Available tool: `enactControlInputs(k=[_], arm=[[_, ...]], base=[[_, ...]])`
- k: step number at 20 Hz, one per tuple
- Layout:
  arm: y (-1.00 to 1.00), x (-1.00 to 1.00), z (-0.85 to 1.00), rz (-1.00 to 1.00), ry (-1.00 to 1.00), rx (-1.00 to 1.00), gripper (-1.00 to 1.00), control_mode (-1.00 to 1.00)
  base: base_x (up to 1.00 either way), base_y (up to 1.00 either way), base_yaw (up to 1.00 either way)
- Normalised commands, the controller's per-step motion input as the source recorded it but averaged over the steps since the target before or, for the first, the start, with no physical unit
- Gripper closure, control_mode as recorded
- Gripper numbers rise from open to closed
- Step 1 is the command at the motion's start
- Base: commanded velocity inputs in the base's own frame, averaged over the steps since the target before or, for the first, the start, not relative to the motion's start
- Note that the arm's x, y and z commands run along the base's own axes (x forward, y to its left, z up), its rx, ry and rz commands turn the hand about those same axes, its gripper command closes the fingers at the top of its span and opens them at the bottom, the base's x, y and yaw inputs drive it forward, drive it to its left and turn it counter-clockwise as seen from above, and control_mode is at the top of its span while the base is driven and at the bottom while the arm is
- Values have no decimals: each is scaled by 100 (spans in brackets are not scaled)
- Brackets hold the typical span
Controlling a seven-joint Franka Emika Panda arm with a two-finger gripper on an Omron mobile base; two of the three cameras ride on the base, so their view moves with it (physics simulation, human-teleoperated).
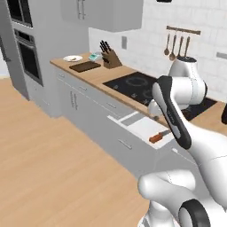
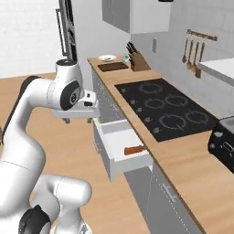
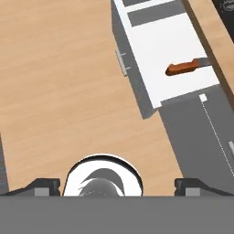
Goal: Pick up the knife from the drawer and place it on the cutting board. Then place the meat from the plate to the cutting board.
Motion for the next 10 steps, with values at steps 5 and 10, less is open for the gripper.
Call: enactControlInputs(k=[5, 10], arm=[[0, 0, 0, 0, 0, 0, -100, 100], [0, 0, 0, 0, 0, 0, -100, 100]], base=[[0, -29, 57], [-16, -50, 3]])
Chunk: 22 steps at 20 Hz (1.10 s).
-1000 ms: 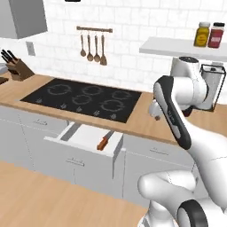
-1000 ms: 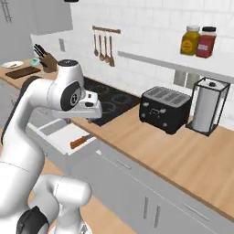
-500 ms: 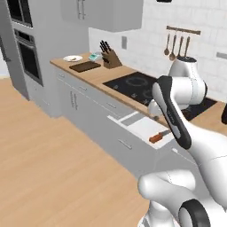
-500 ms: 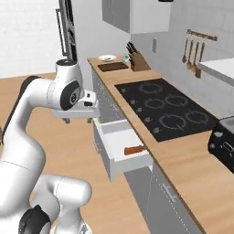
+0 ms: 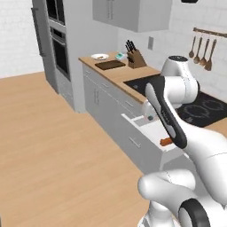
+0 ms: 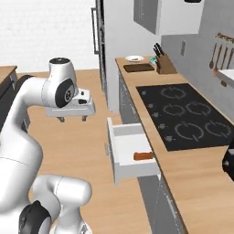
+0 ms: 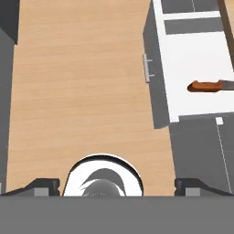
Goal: Pick up the knife from the drawer and place it on the cutting board. Then place the meat from the plate to the cutting board.
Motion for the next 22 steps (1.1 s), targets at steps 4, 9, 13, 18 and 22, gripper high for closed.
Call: enactControlInputs(k=[4, 9, 13, 18, 22], arm=[[0, 0, 0, 0, 0, 0, -100, 100], [0, 0, 0, 0, 0, 0, -100, 100], [0, 0, 0, 0, 0, 0, -100, 100], [0, 0, 0, 0, 0, 0, -100, -100], [3, 0, -6, 0, 0, 0, -100, -100]], base=[[-6, -92, 17], [0, -52, 38], [0, -11, 15], [0, 0, 0], [0, 0, 0]])
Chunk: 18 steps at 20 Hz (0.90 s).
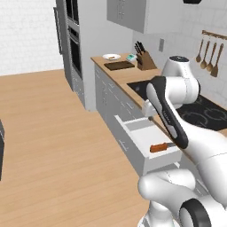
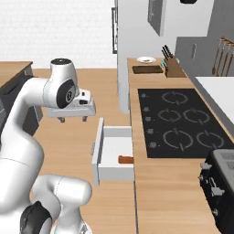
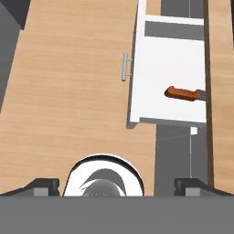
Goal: Pick up the knife from the drawer and place it on the cutting board. Then place the meat from the plate to the cutting board.
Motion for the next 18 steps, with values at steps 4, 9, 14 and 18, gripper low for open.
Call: enactControlInputs(k=[4, 9, 14, 18], arm=[[20, 18, -46, 0, 8, -11, -100, -100], [39, 59, -95, 0, 23, -23, -100, -100], [2, 60, -89, -1, 12, -3, -100, -100], [-20, 49, -92, -6, 4, 9, -100, -100]], base=[[0, 0, 0], [0, 0, 0], [0, 0, 0], [0, 0, 0]])
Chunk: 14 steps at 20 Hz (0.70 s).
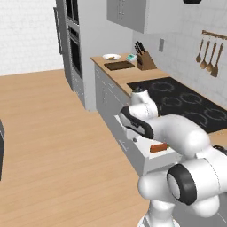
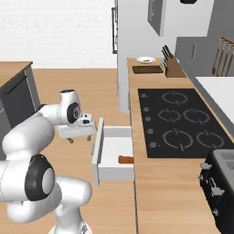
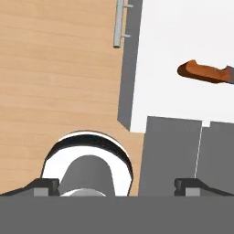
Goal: Pick up the knife from the drawer and place it on the cutting board. Then place the meat from the plate to the cutting board.
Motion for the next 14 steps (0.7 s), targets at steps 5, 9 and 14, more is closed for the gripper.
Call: enactControlInputs(k=[5, 9, 14], arm=[[-51, 52, -61, -9, 0, 5, -100, -100], [-8, 43, -59, -1, 0, -4, -100, -100], [0, 22, -60, 0, -6, -1, -100, -100]], base=[[0, 0, 0], [0, 0, 0], [0, 0, 0]])
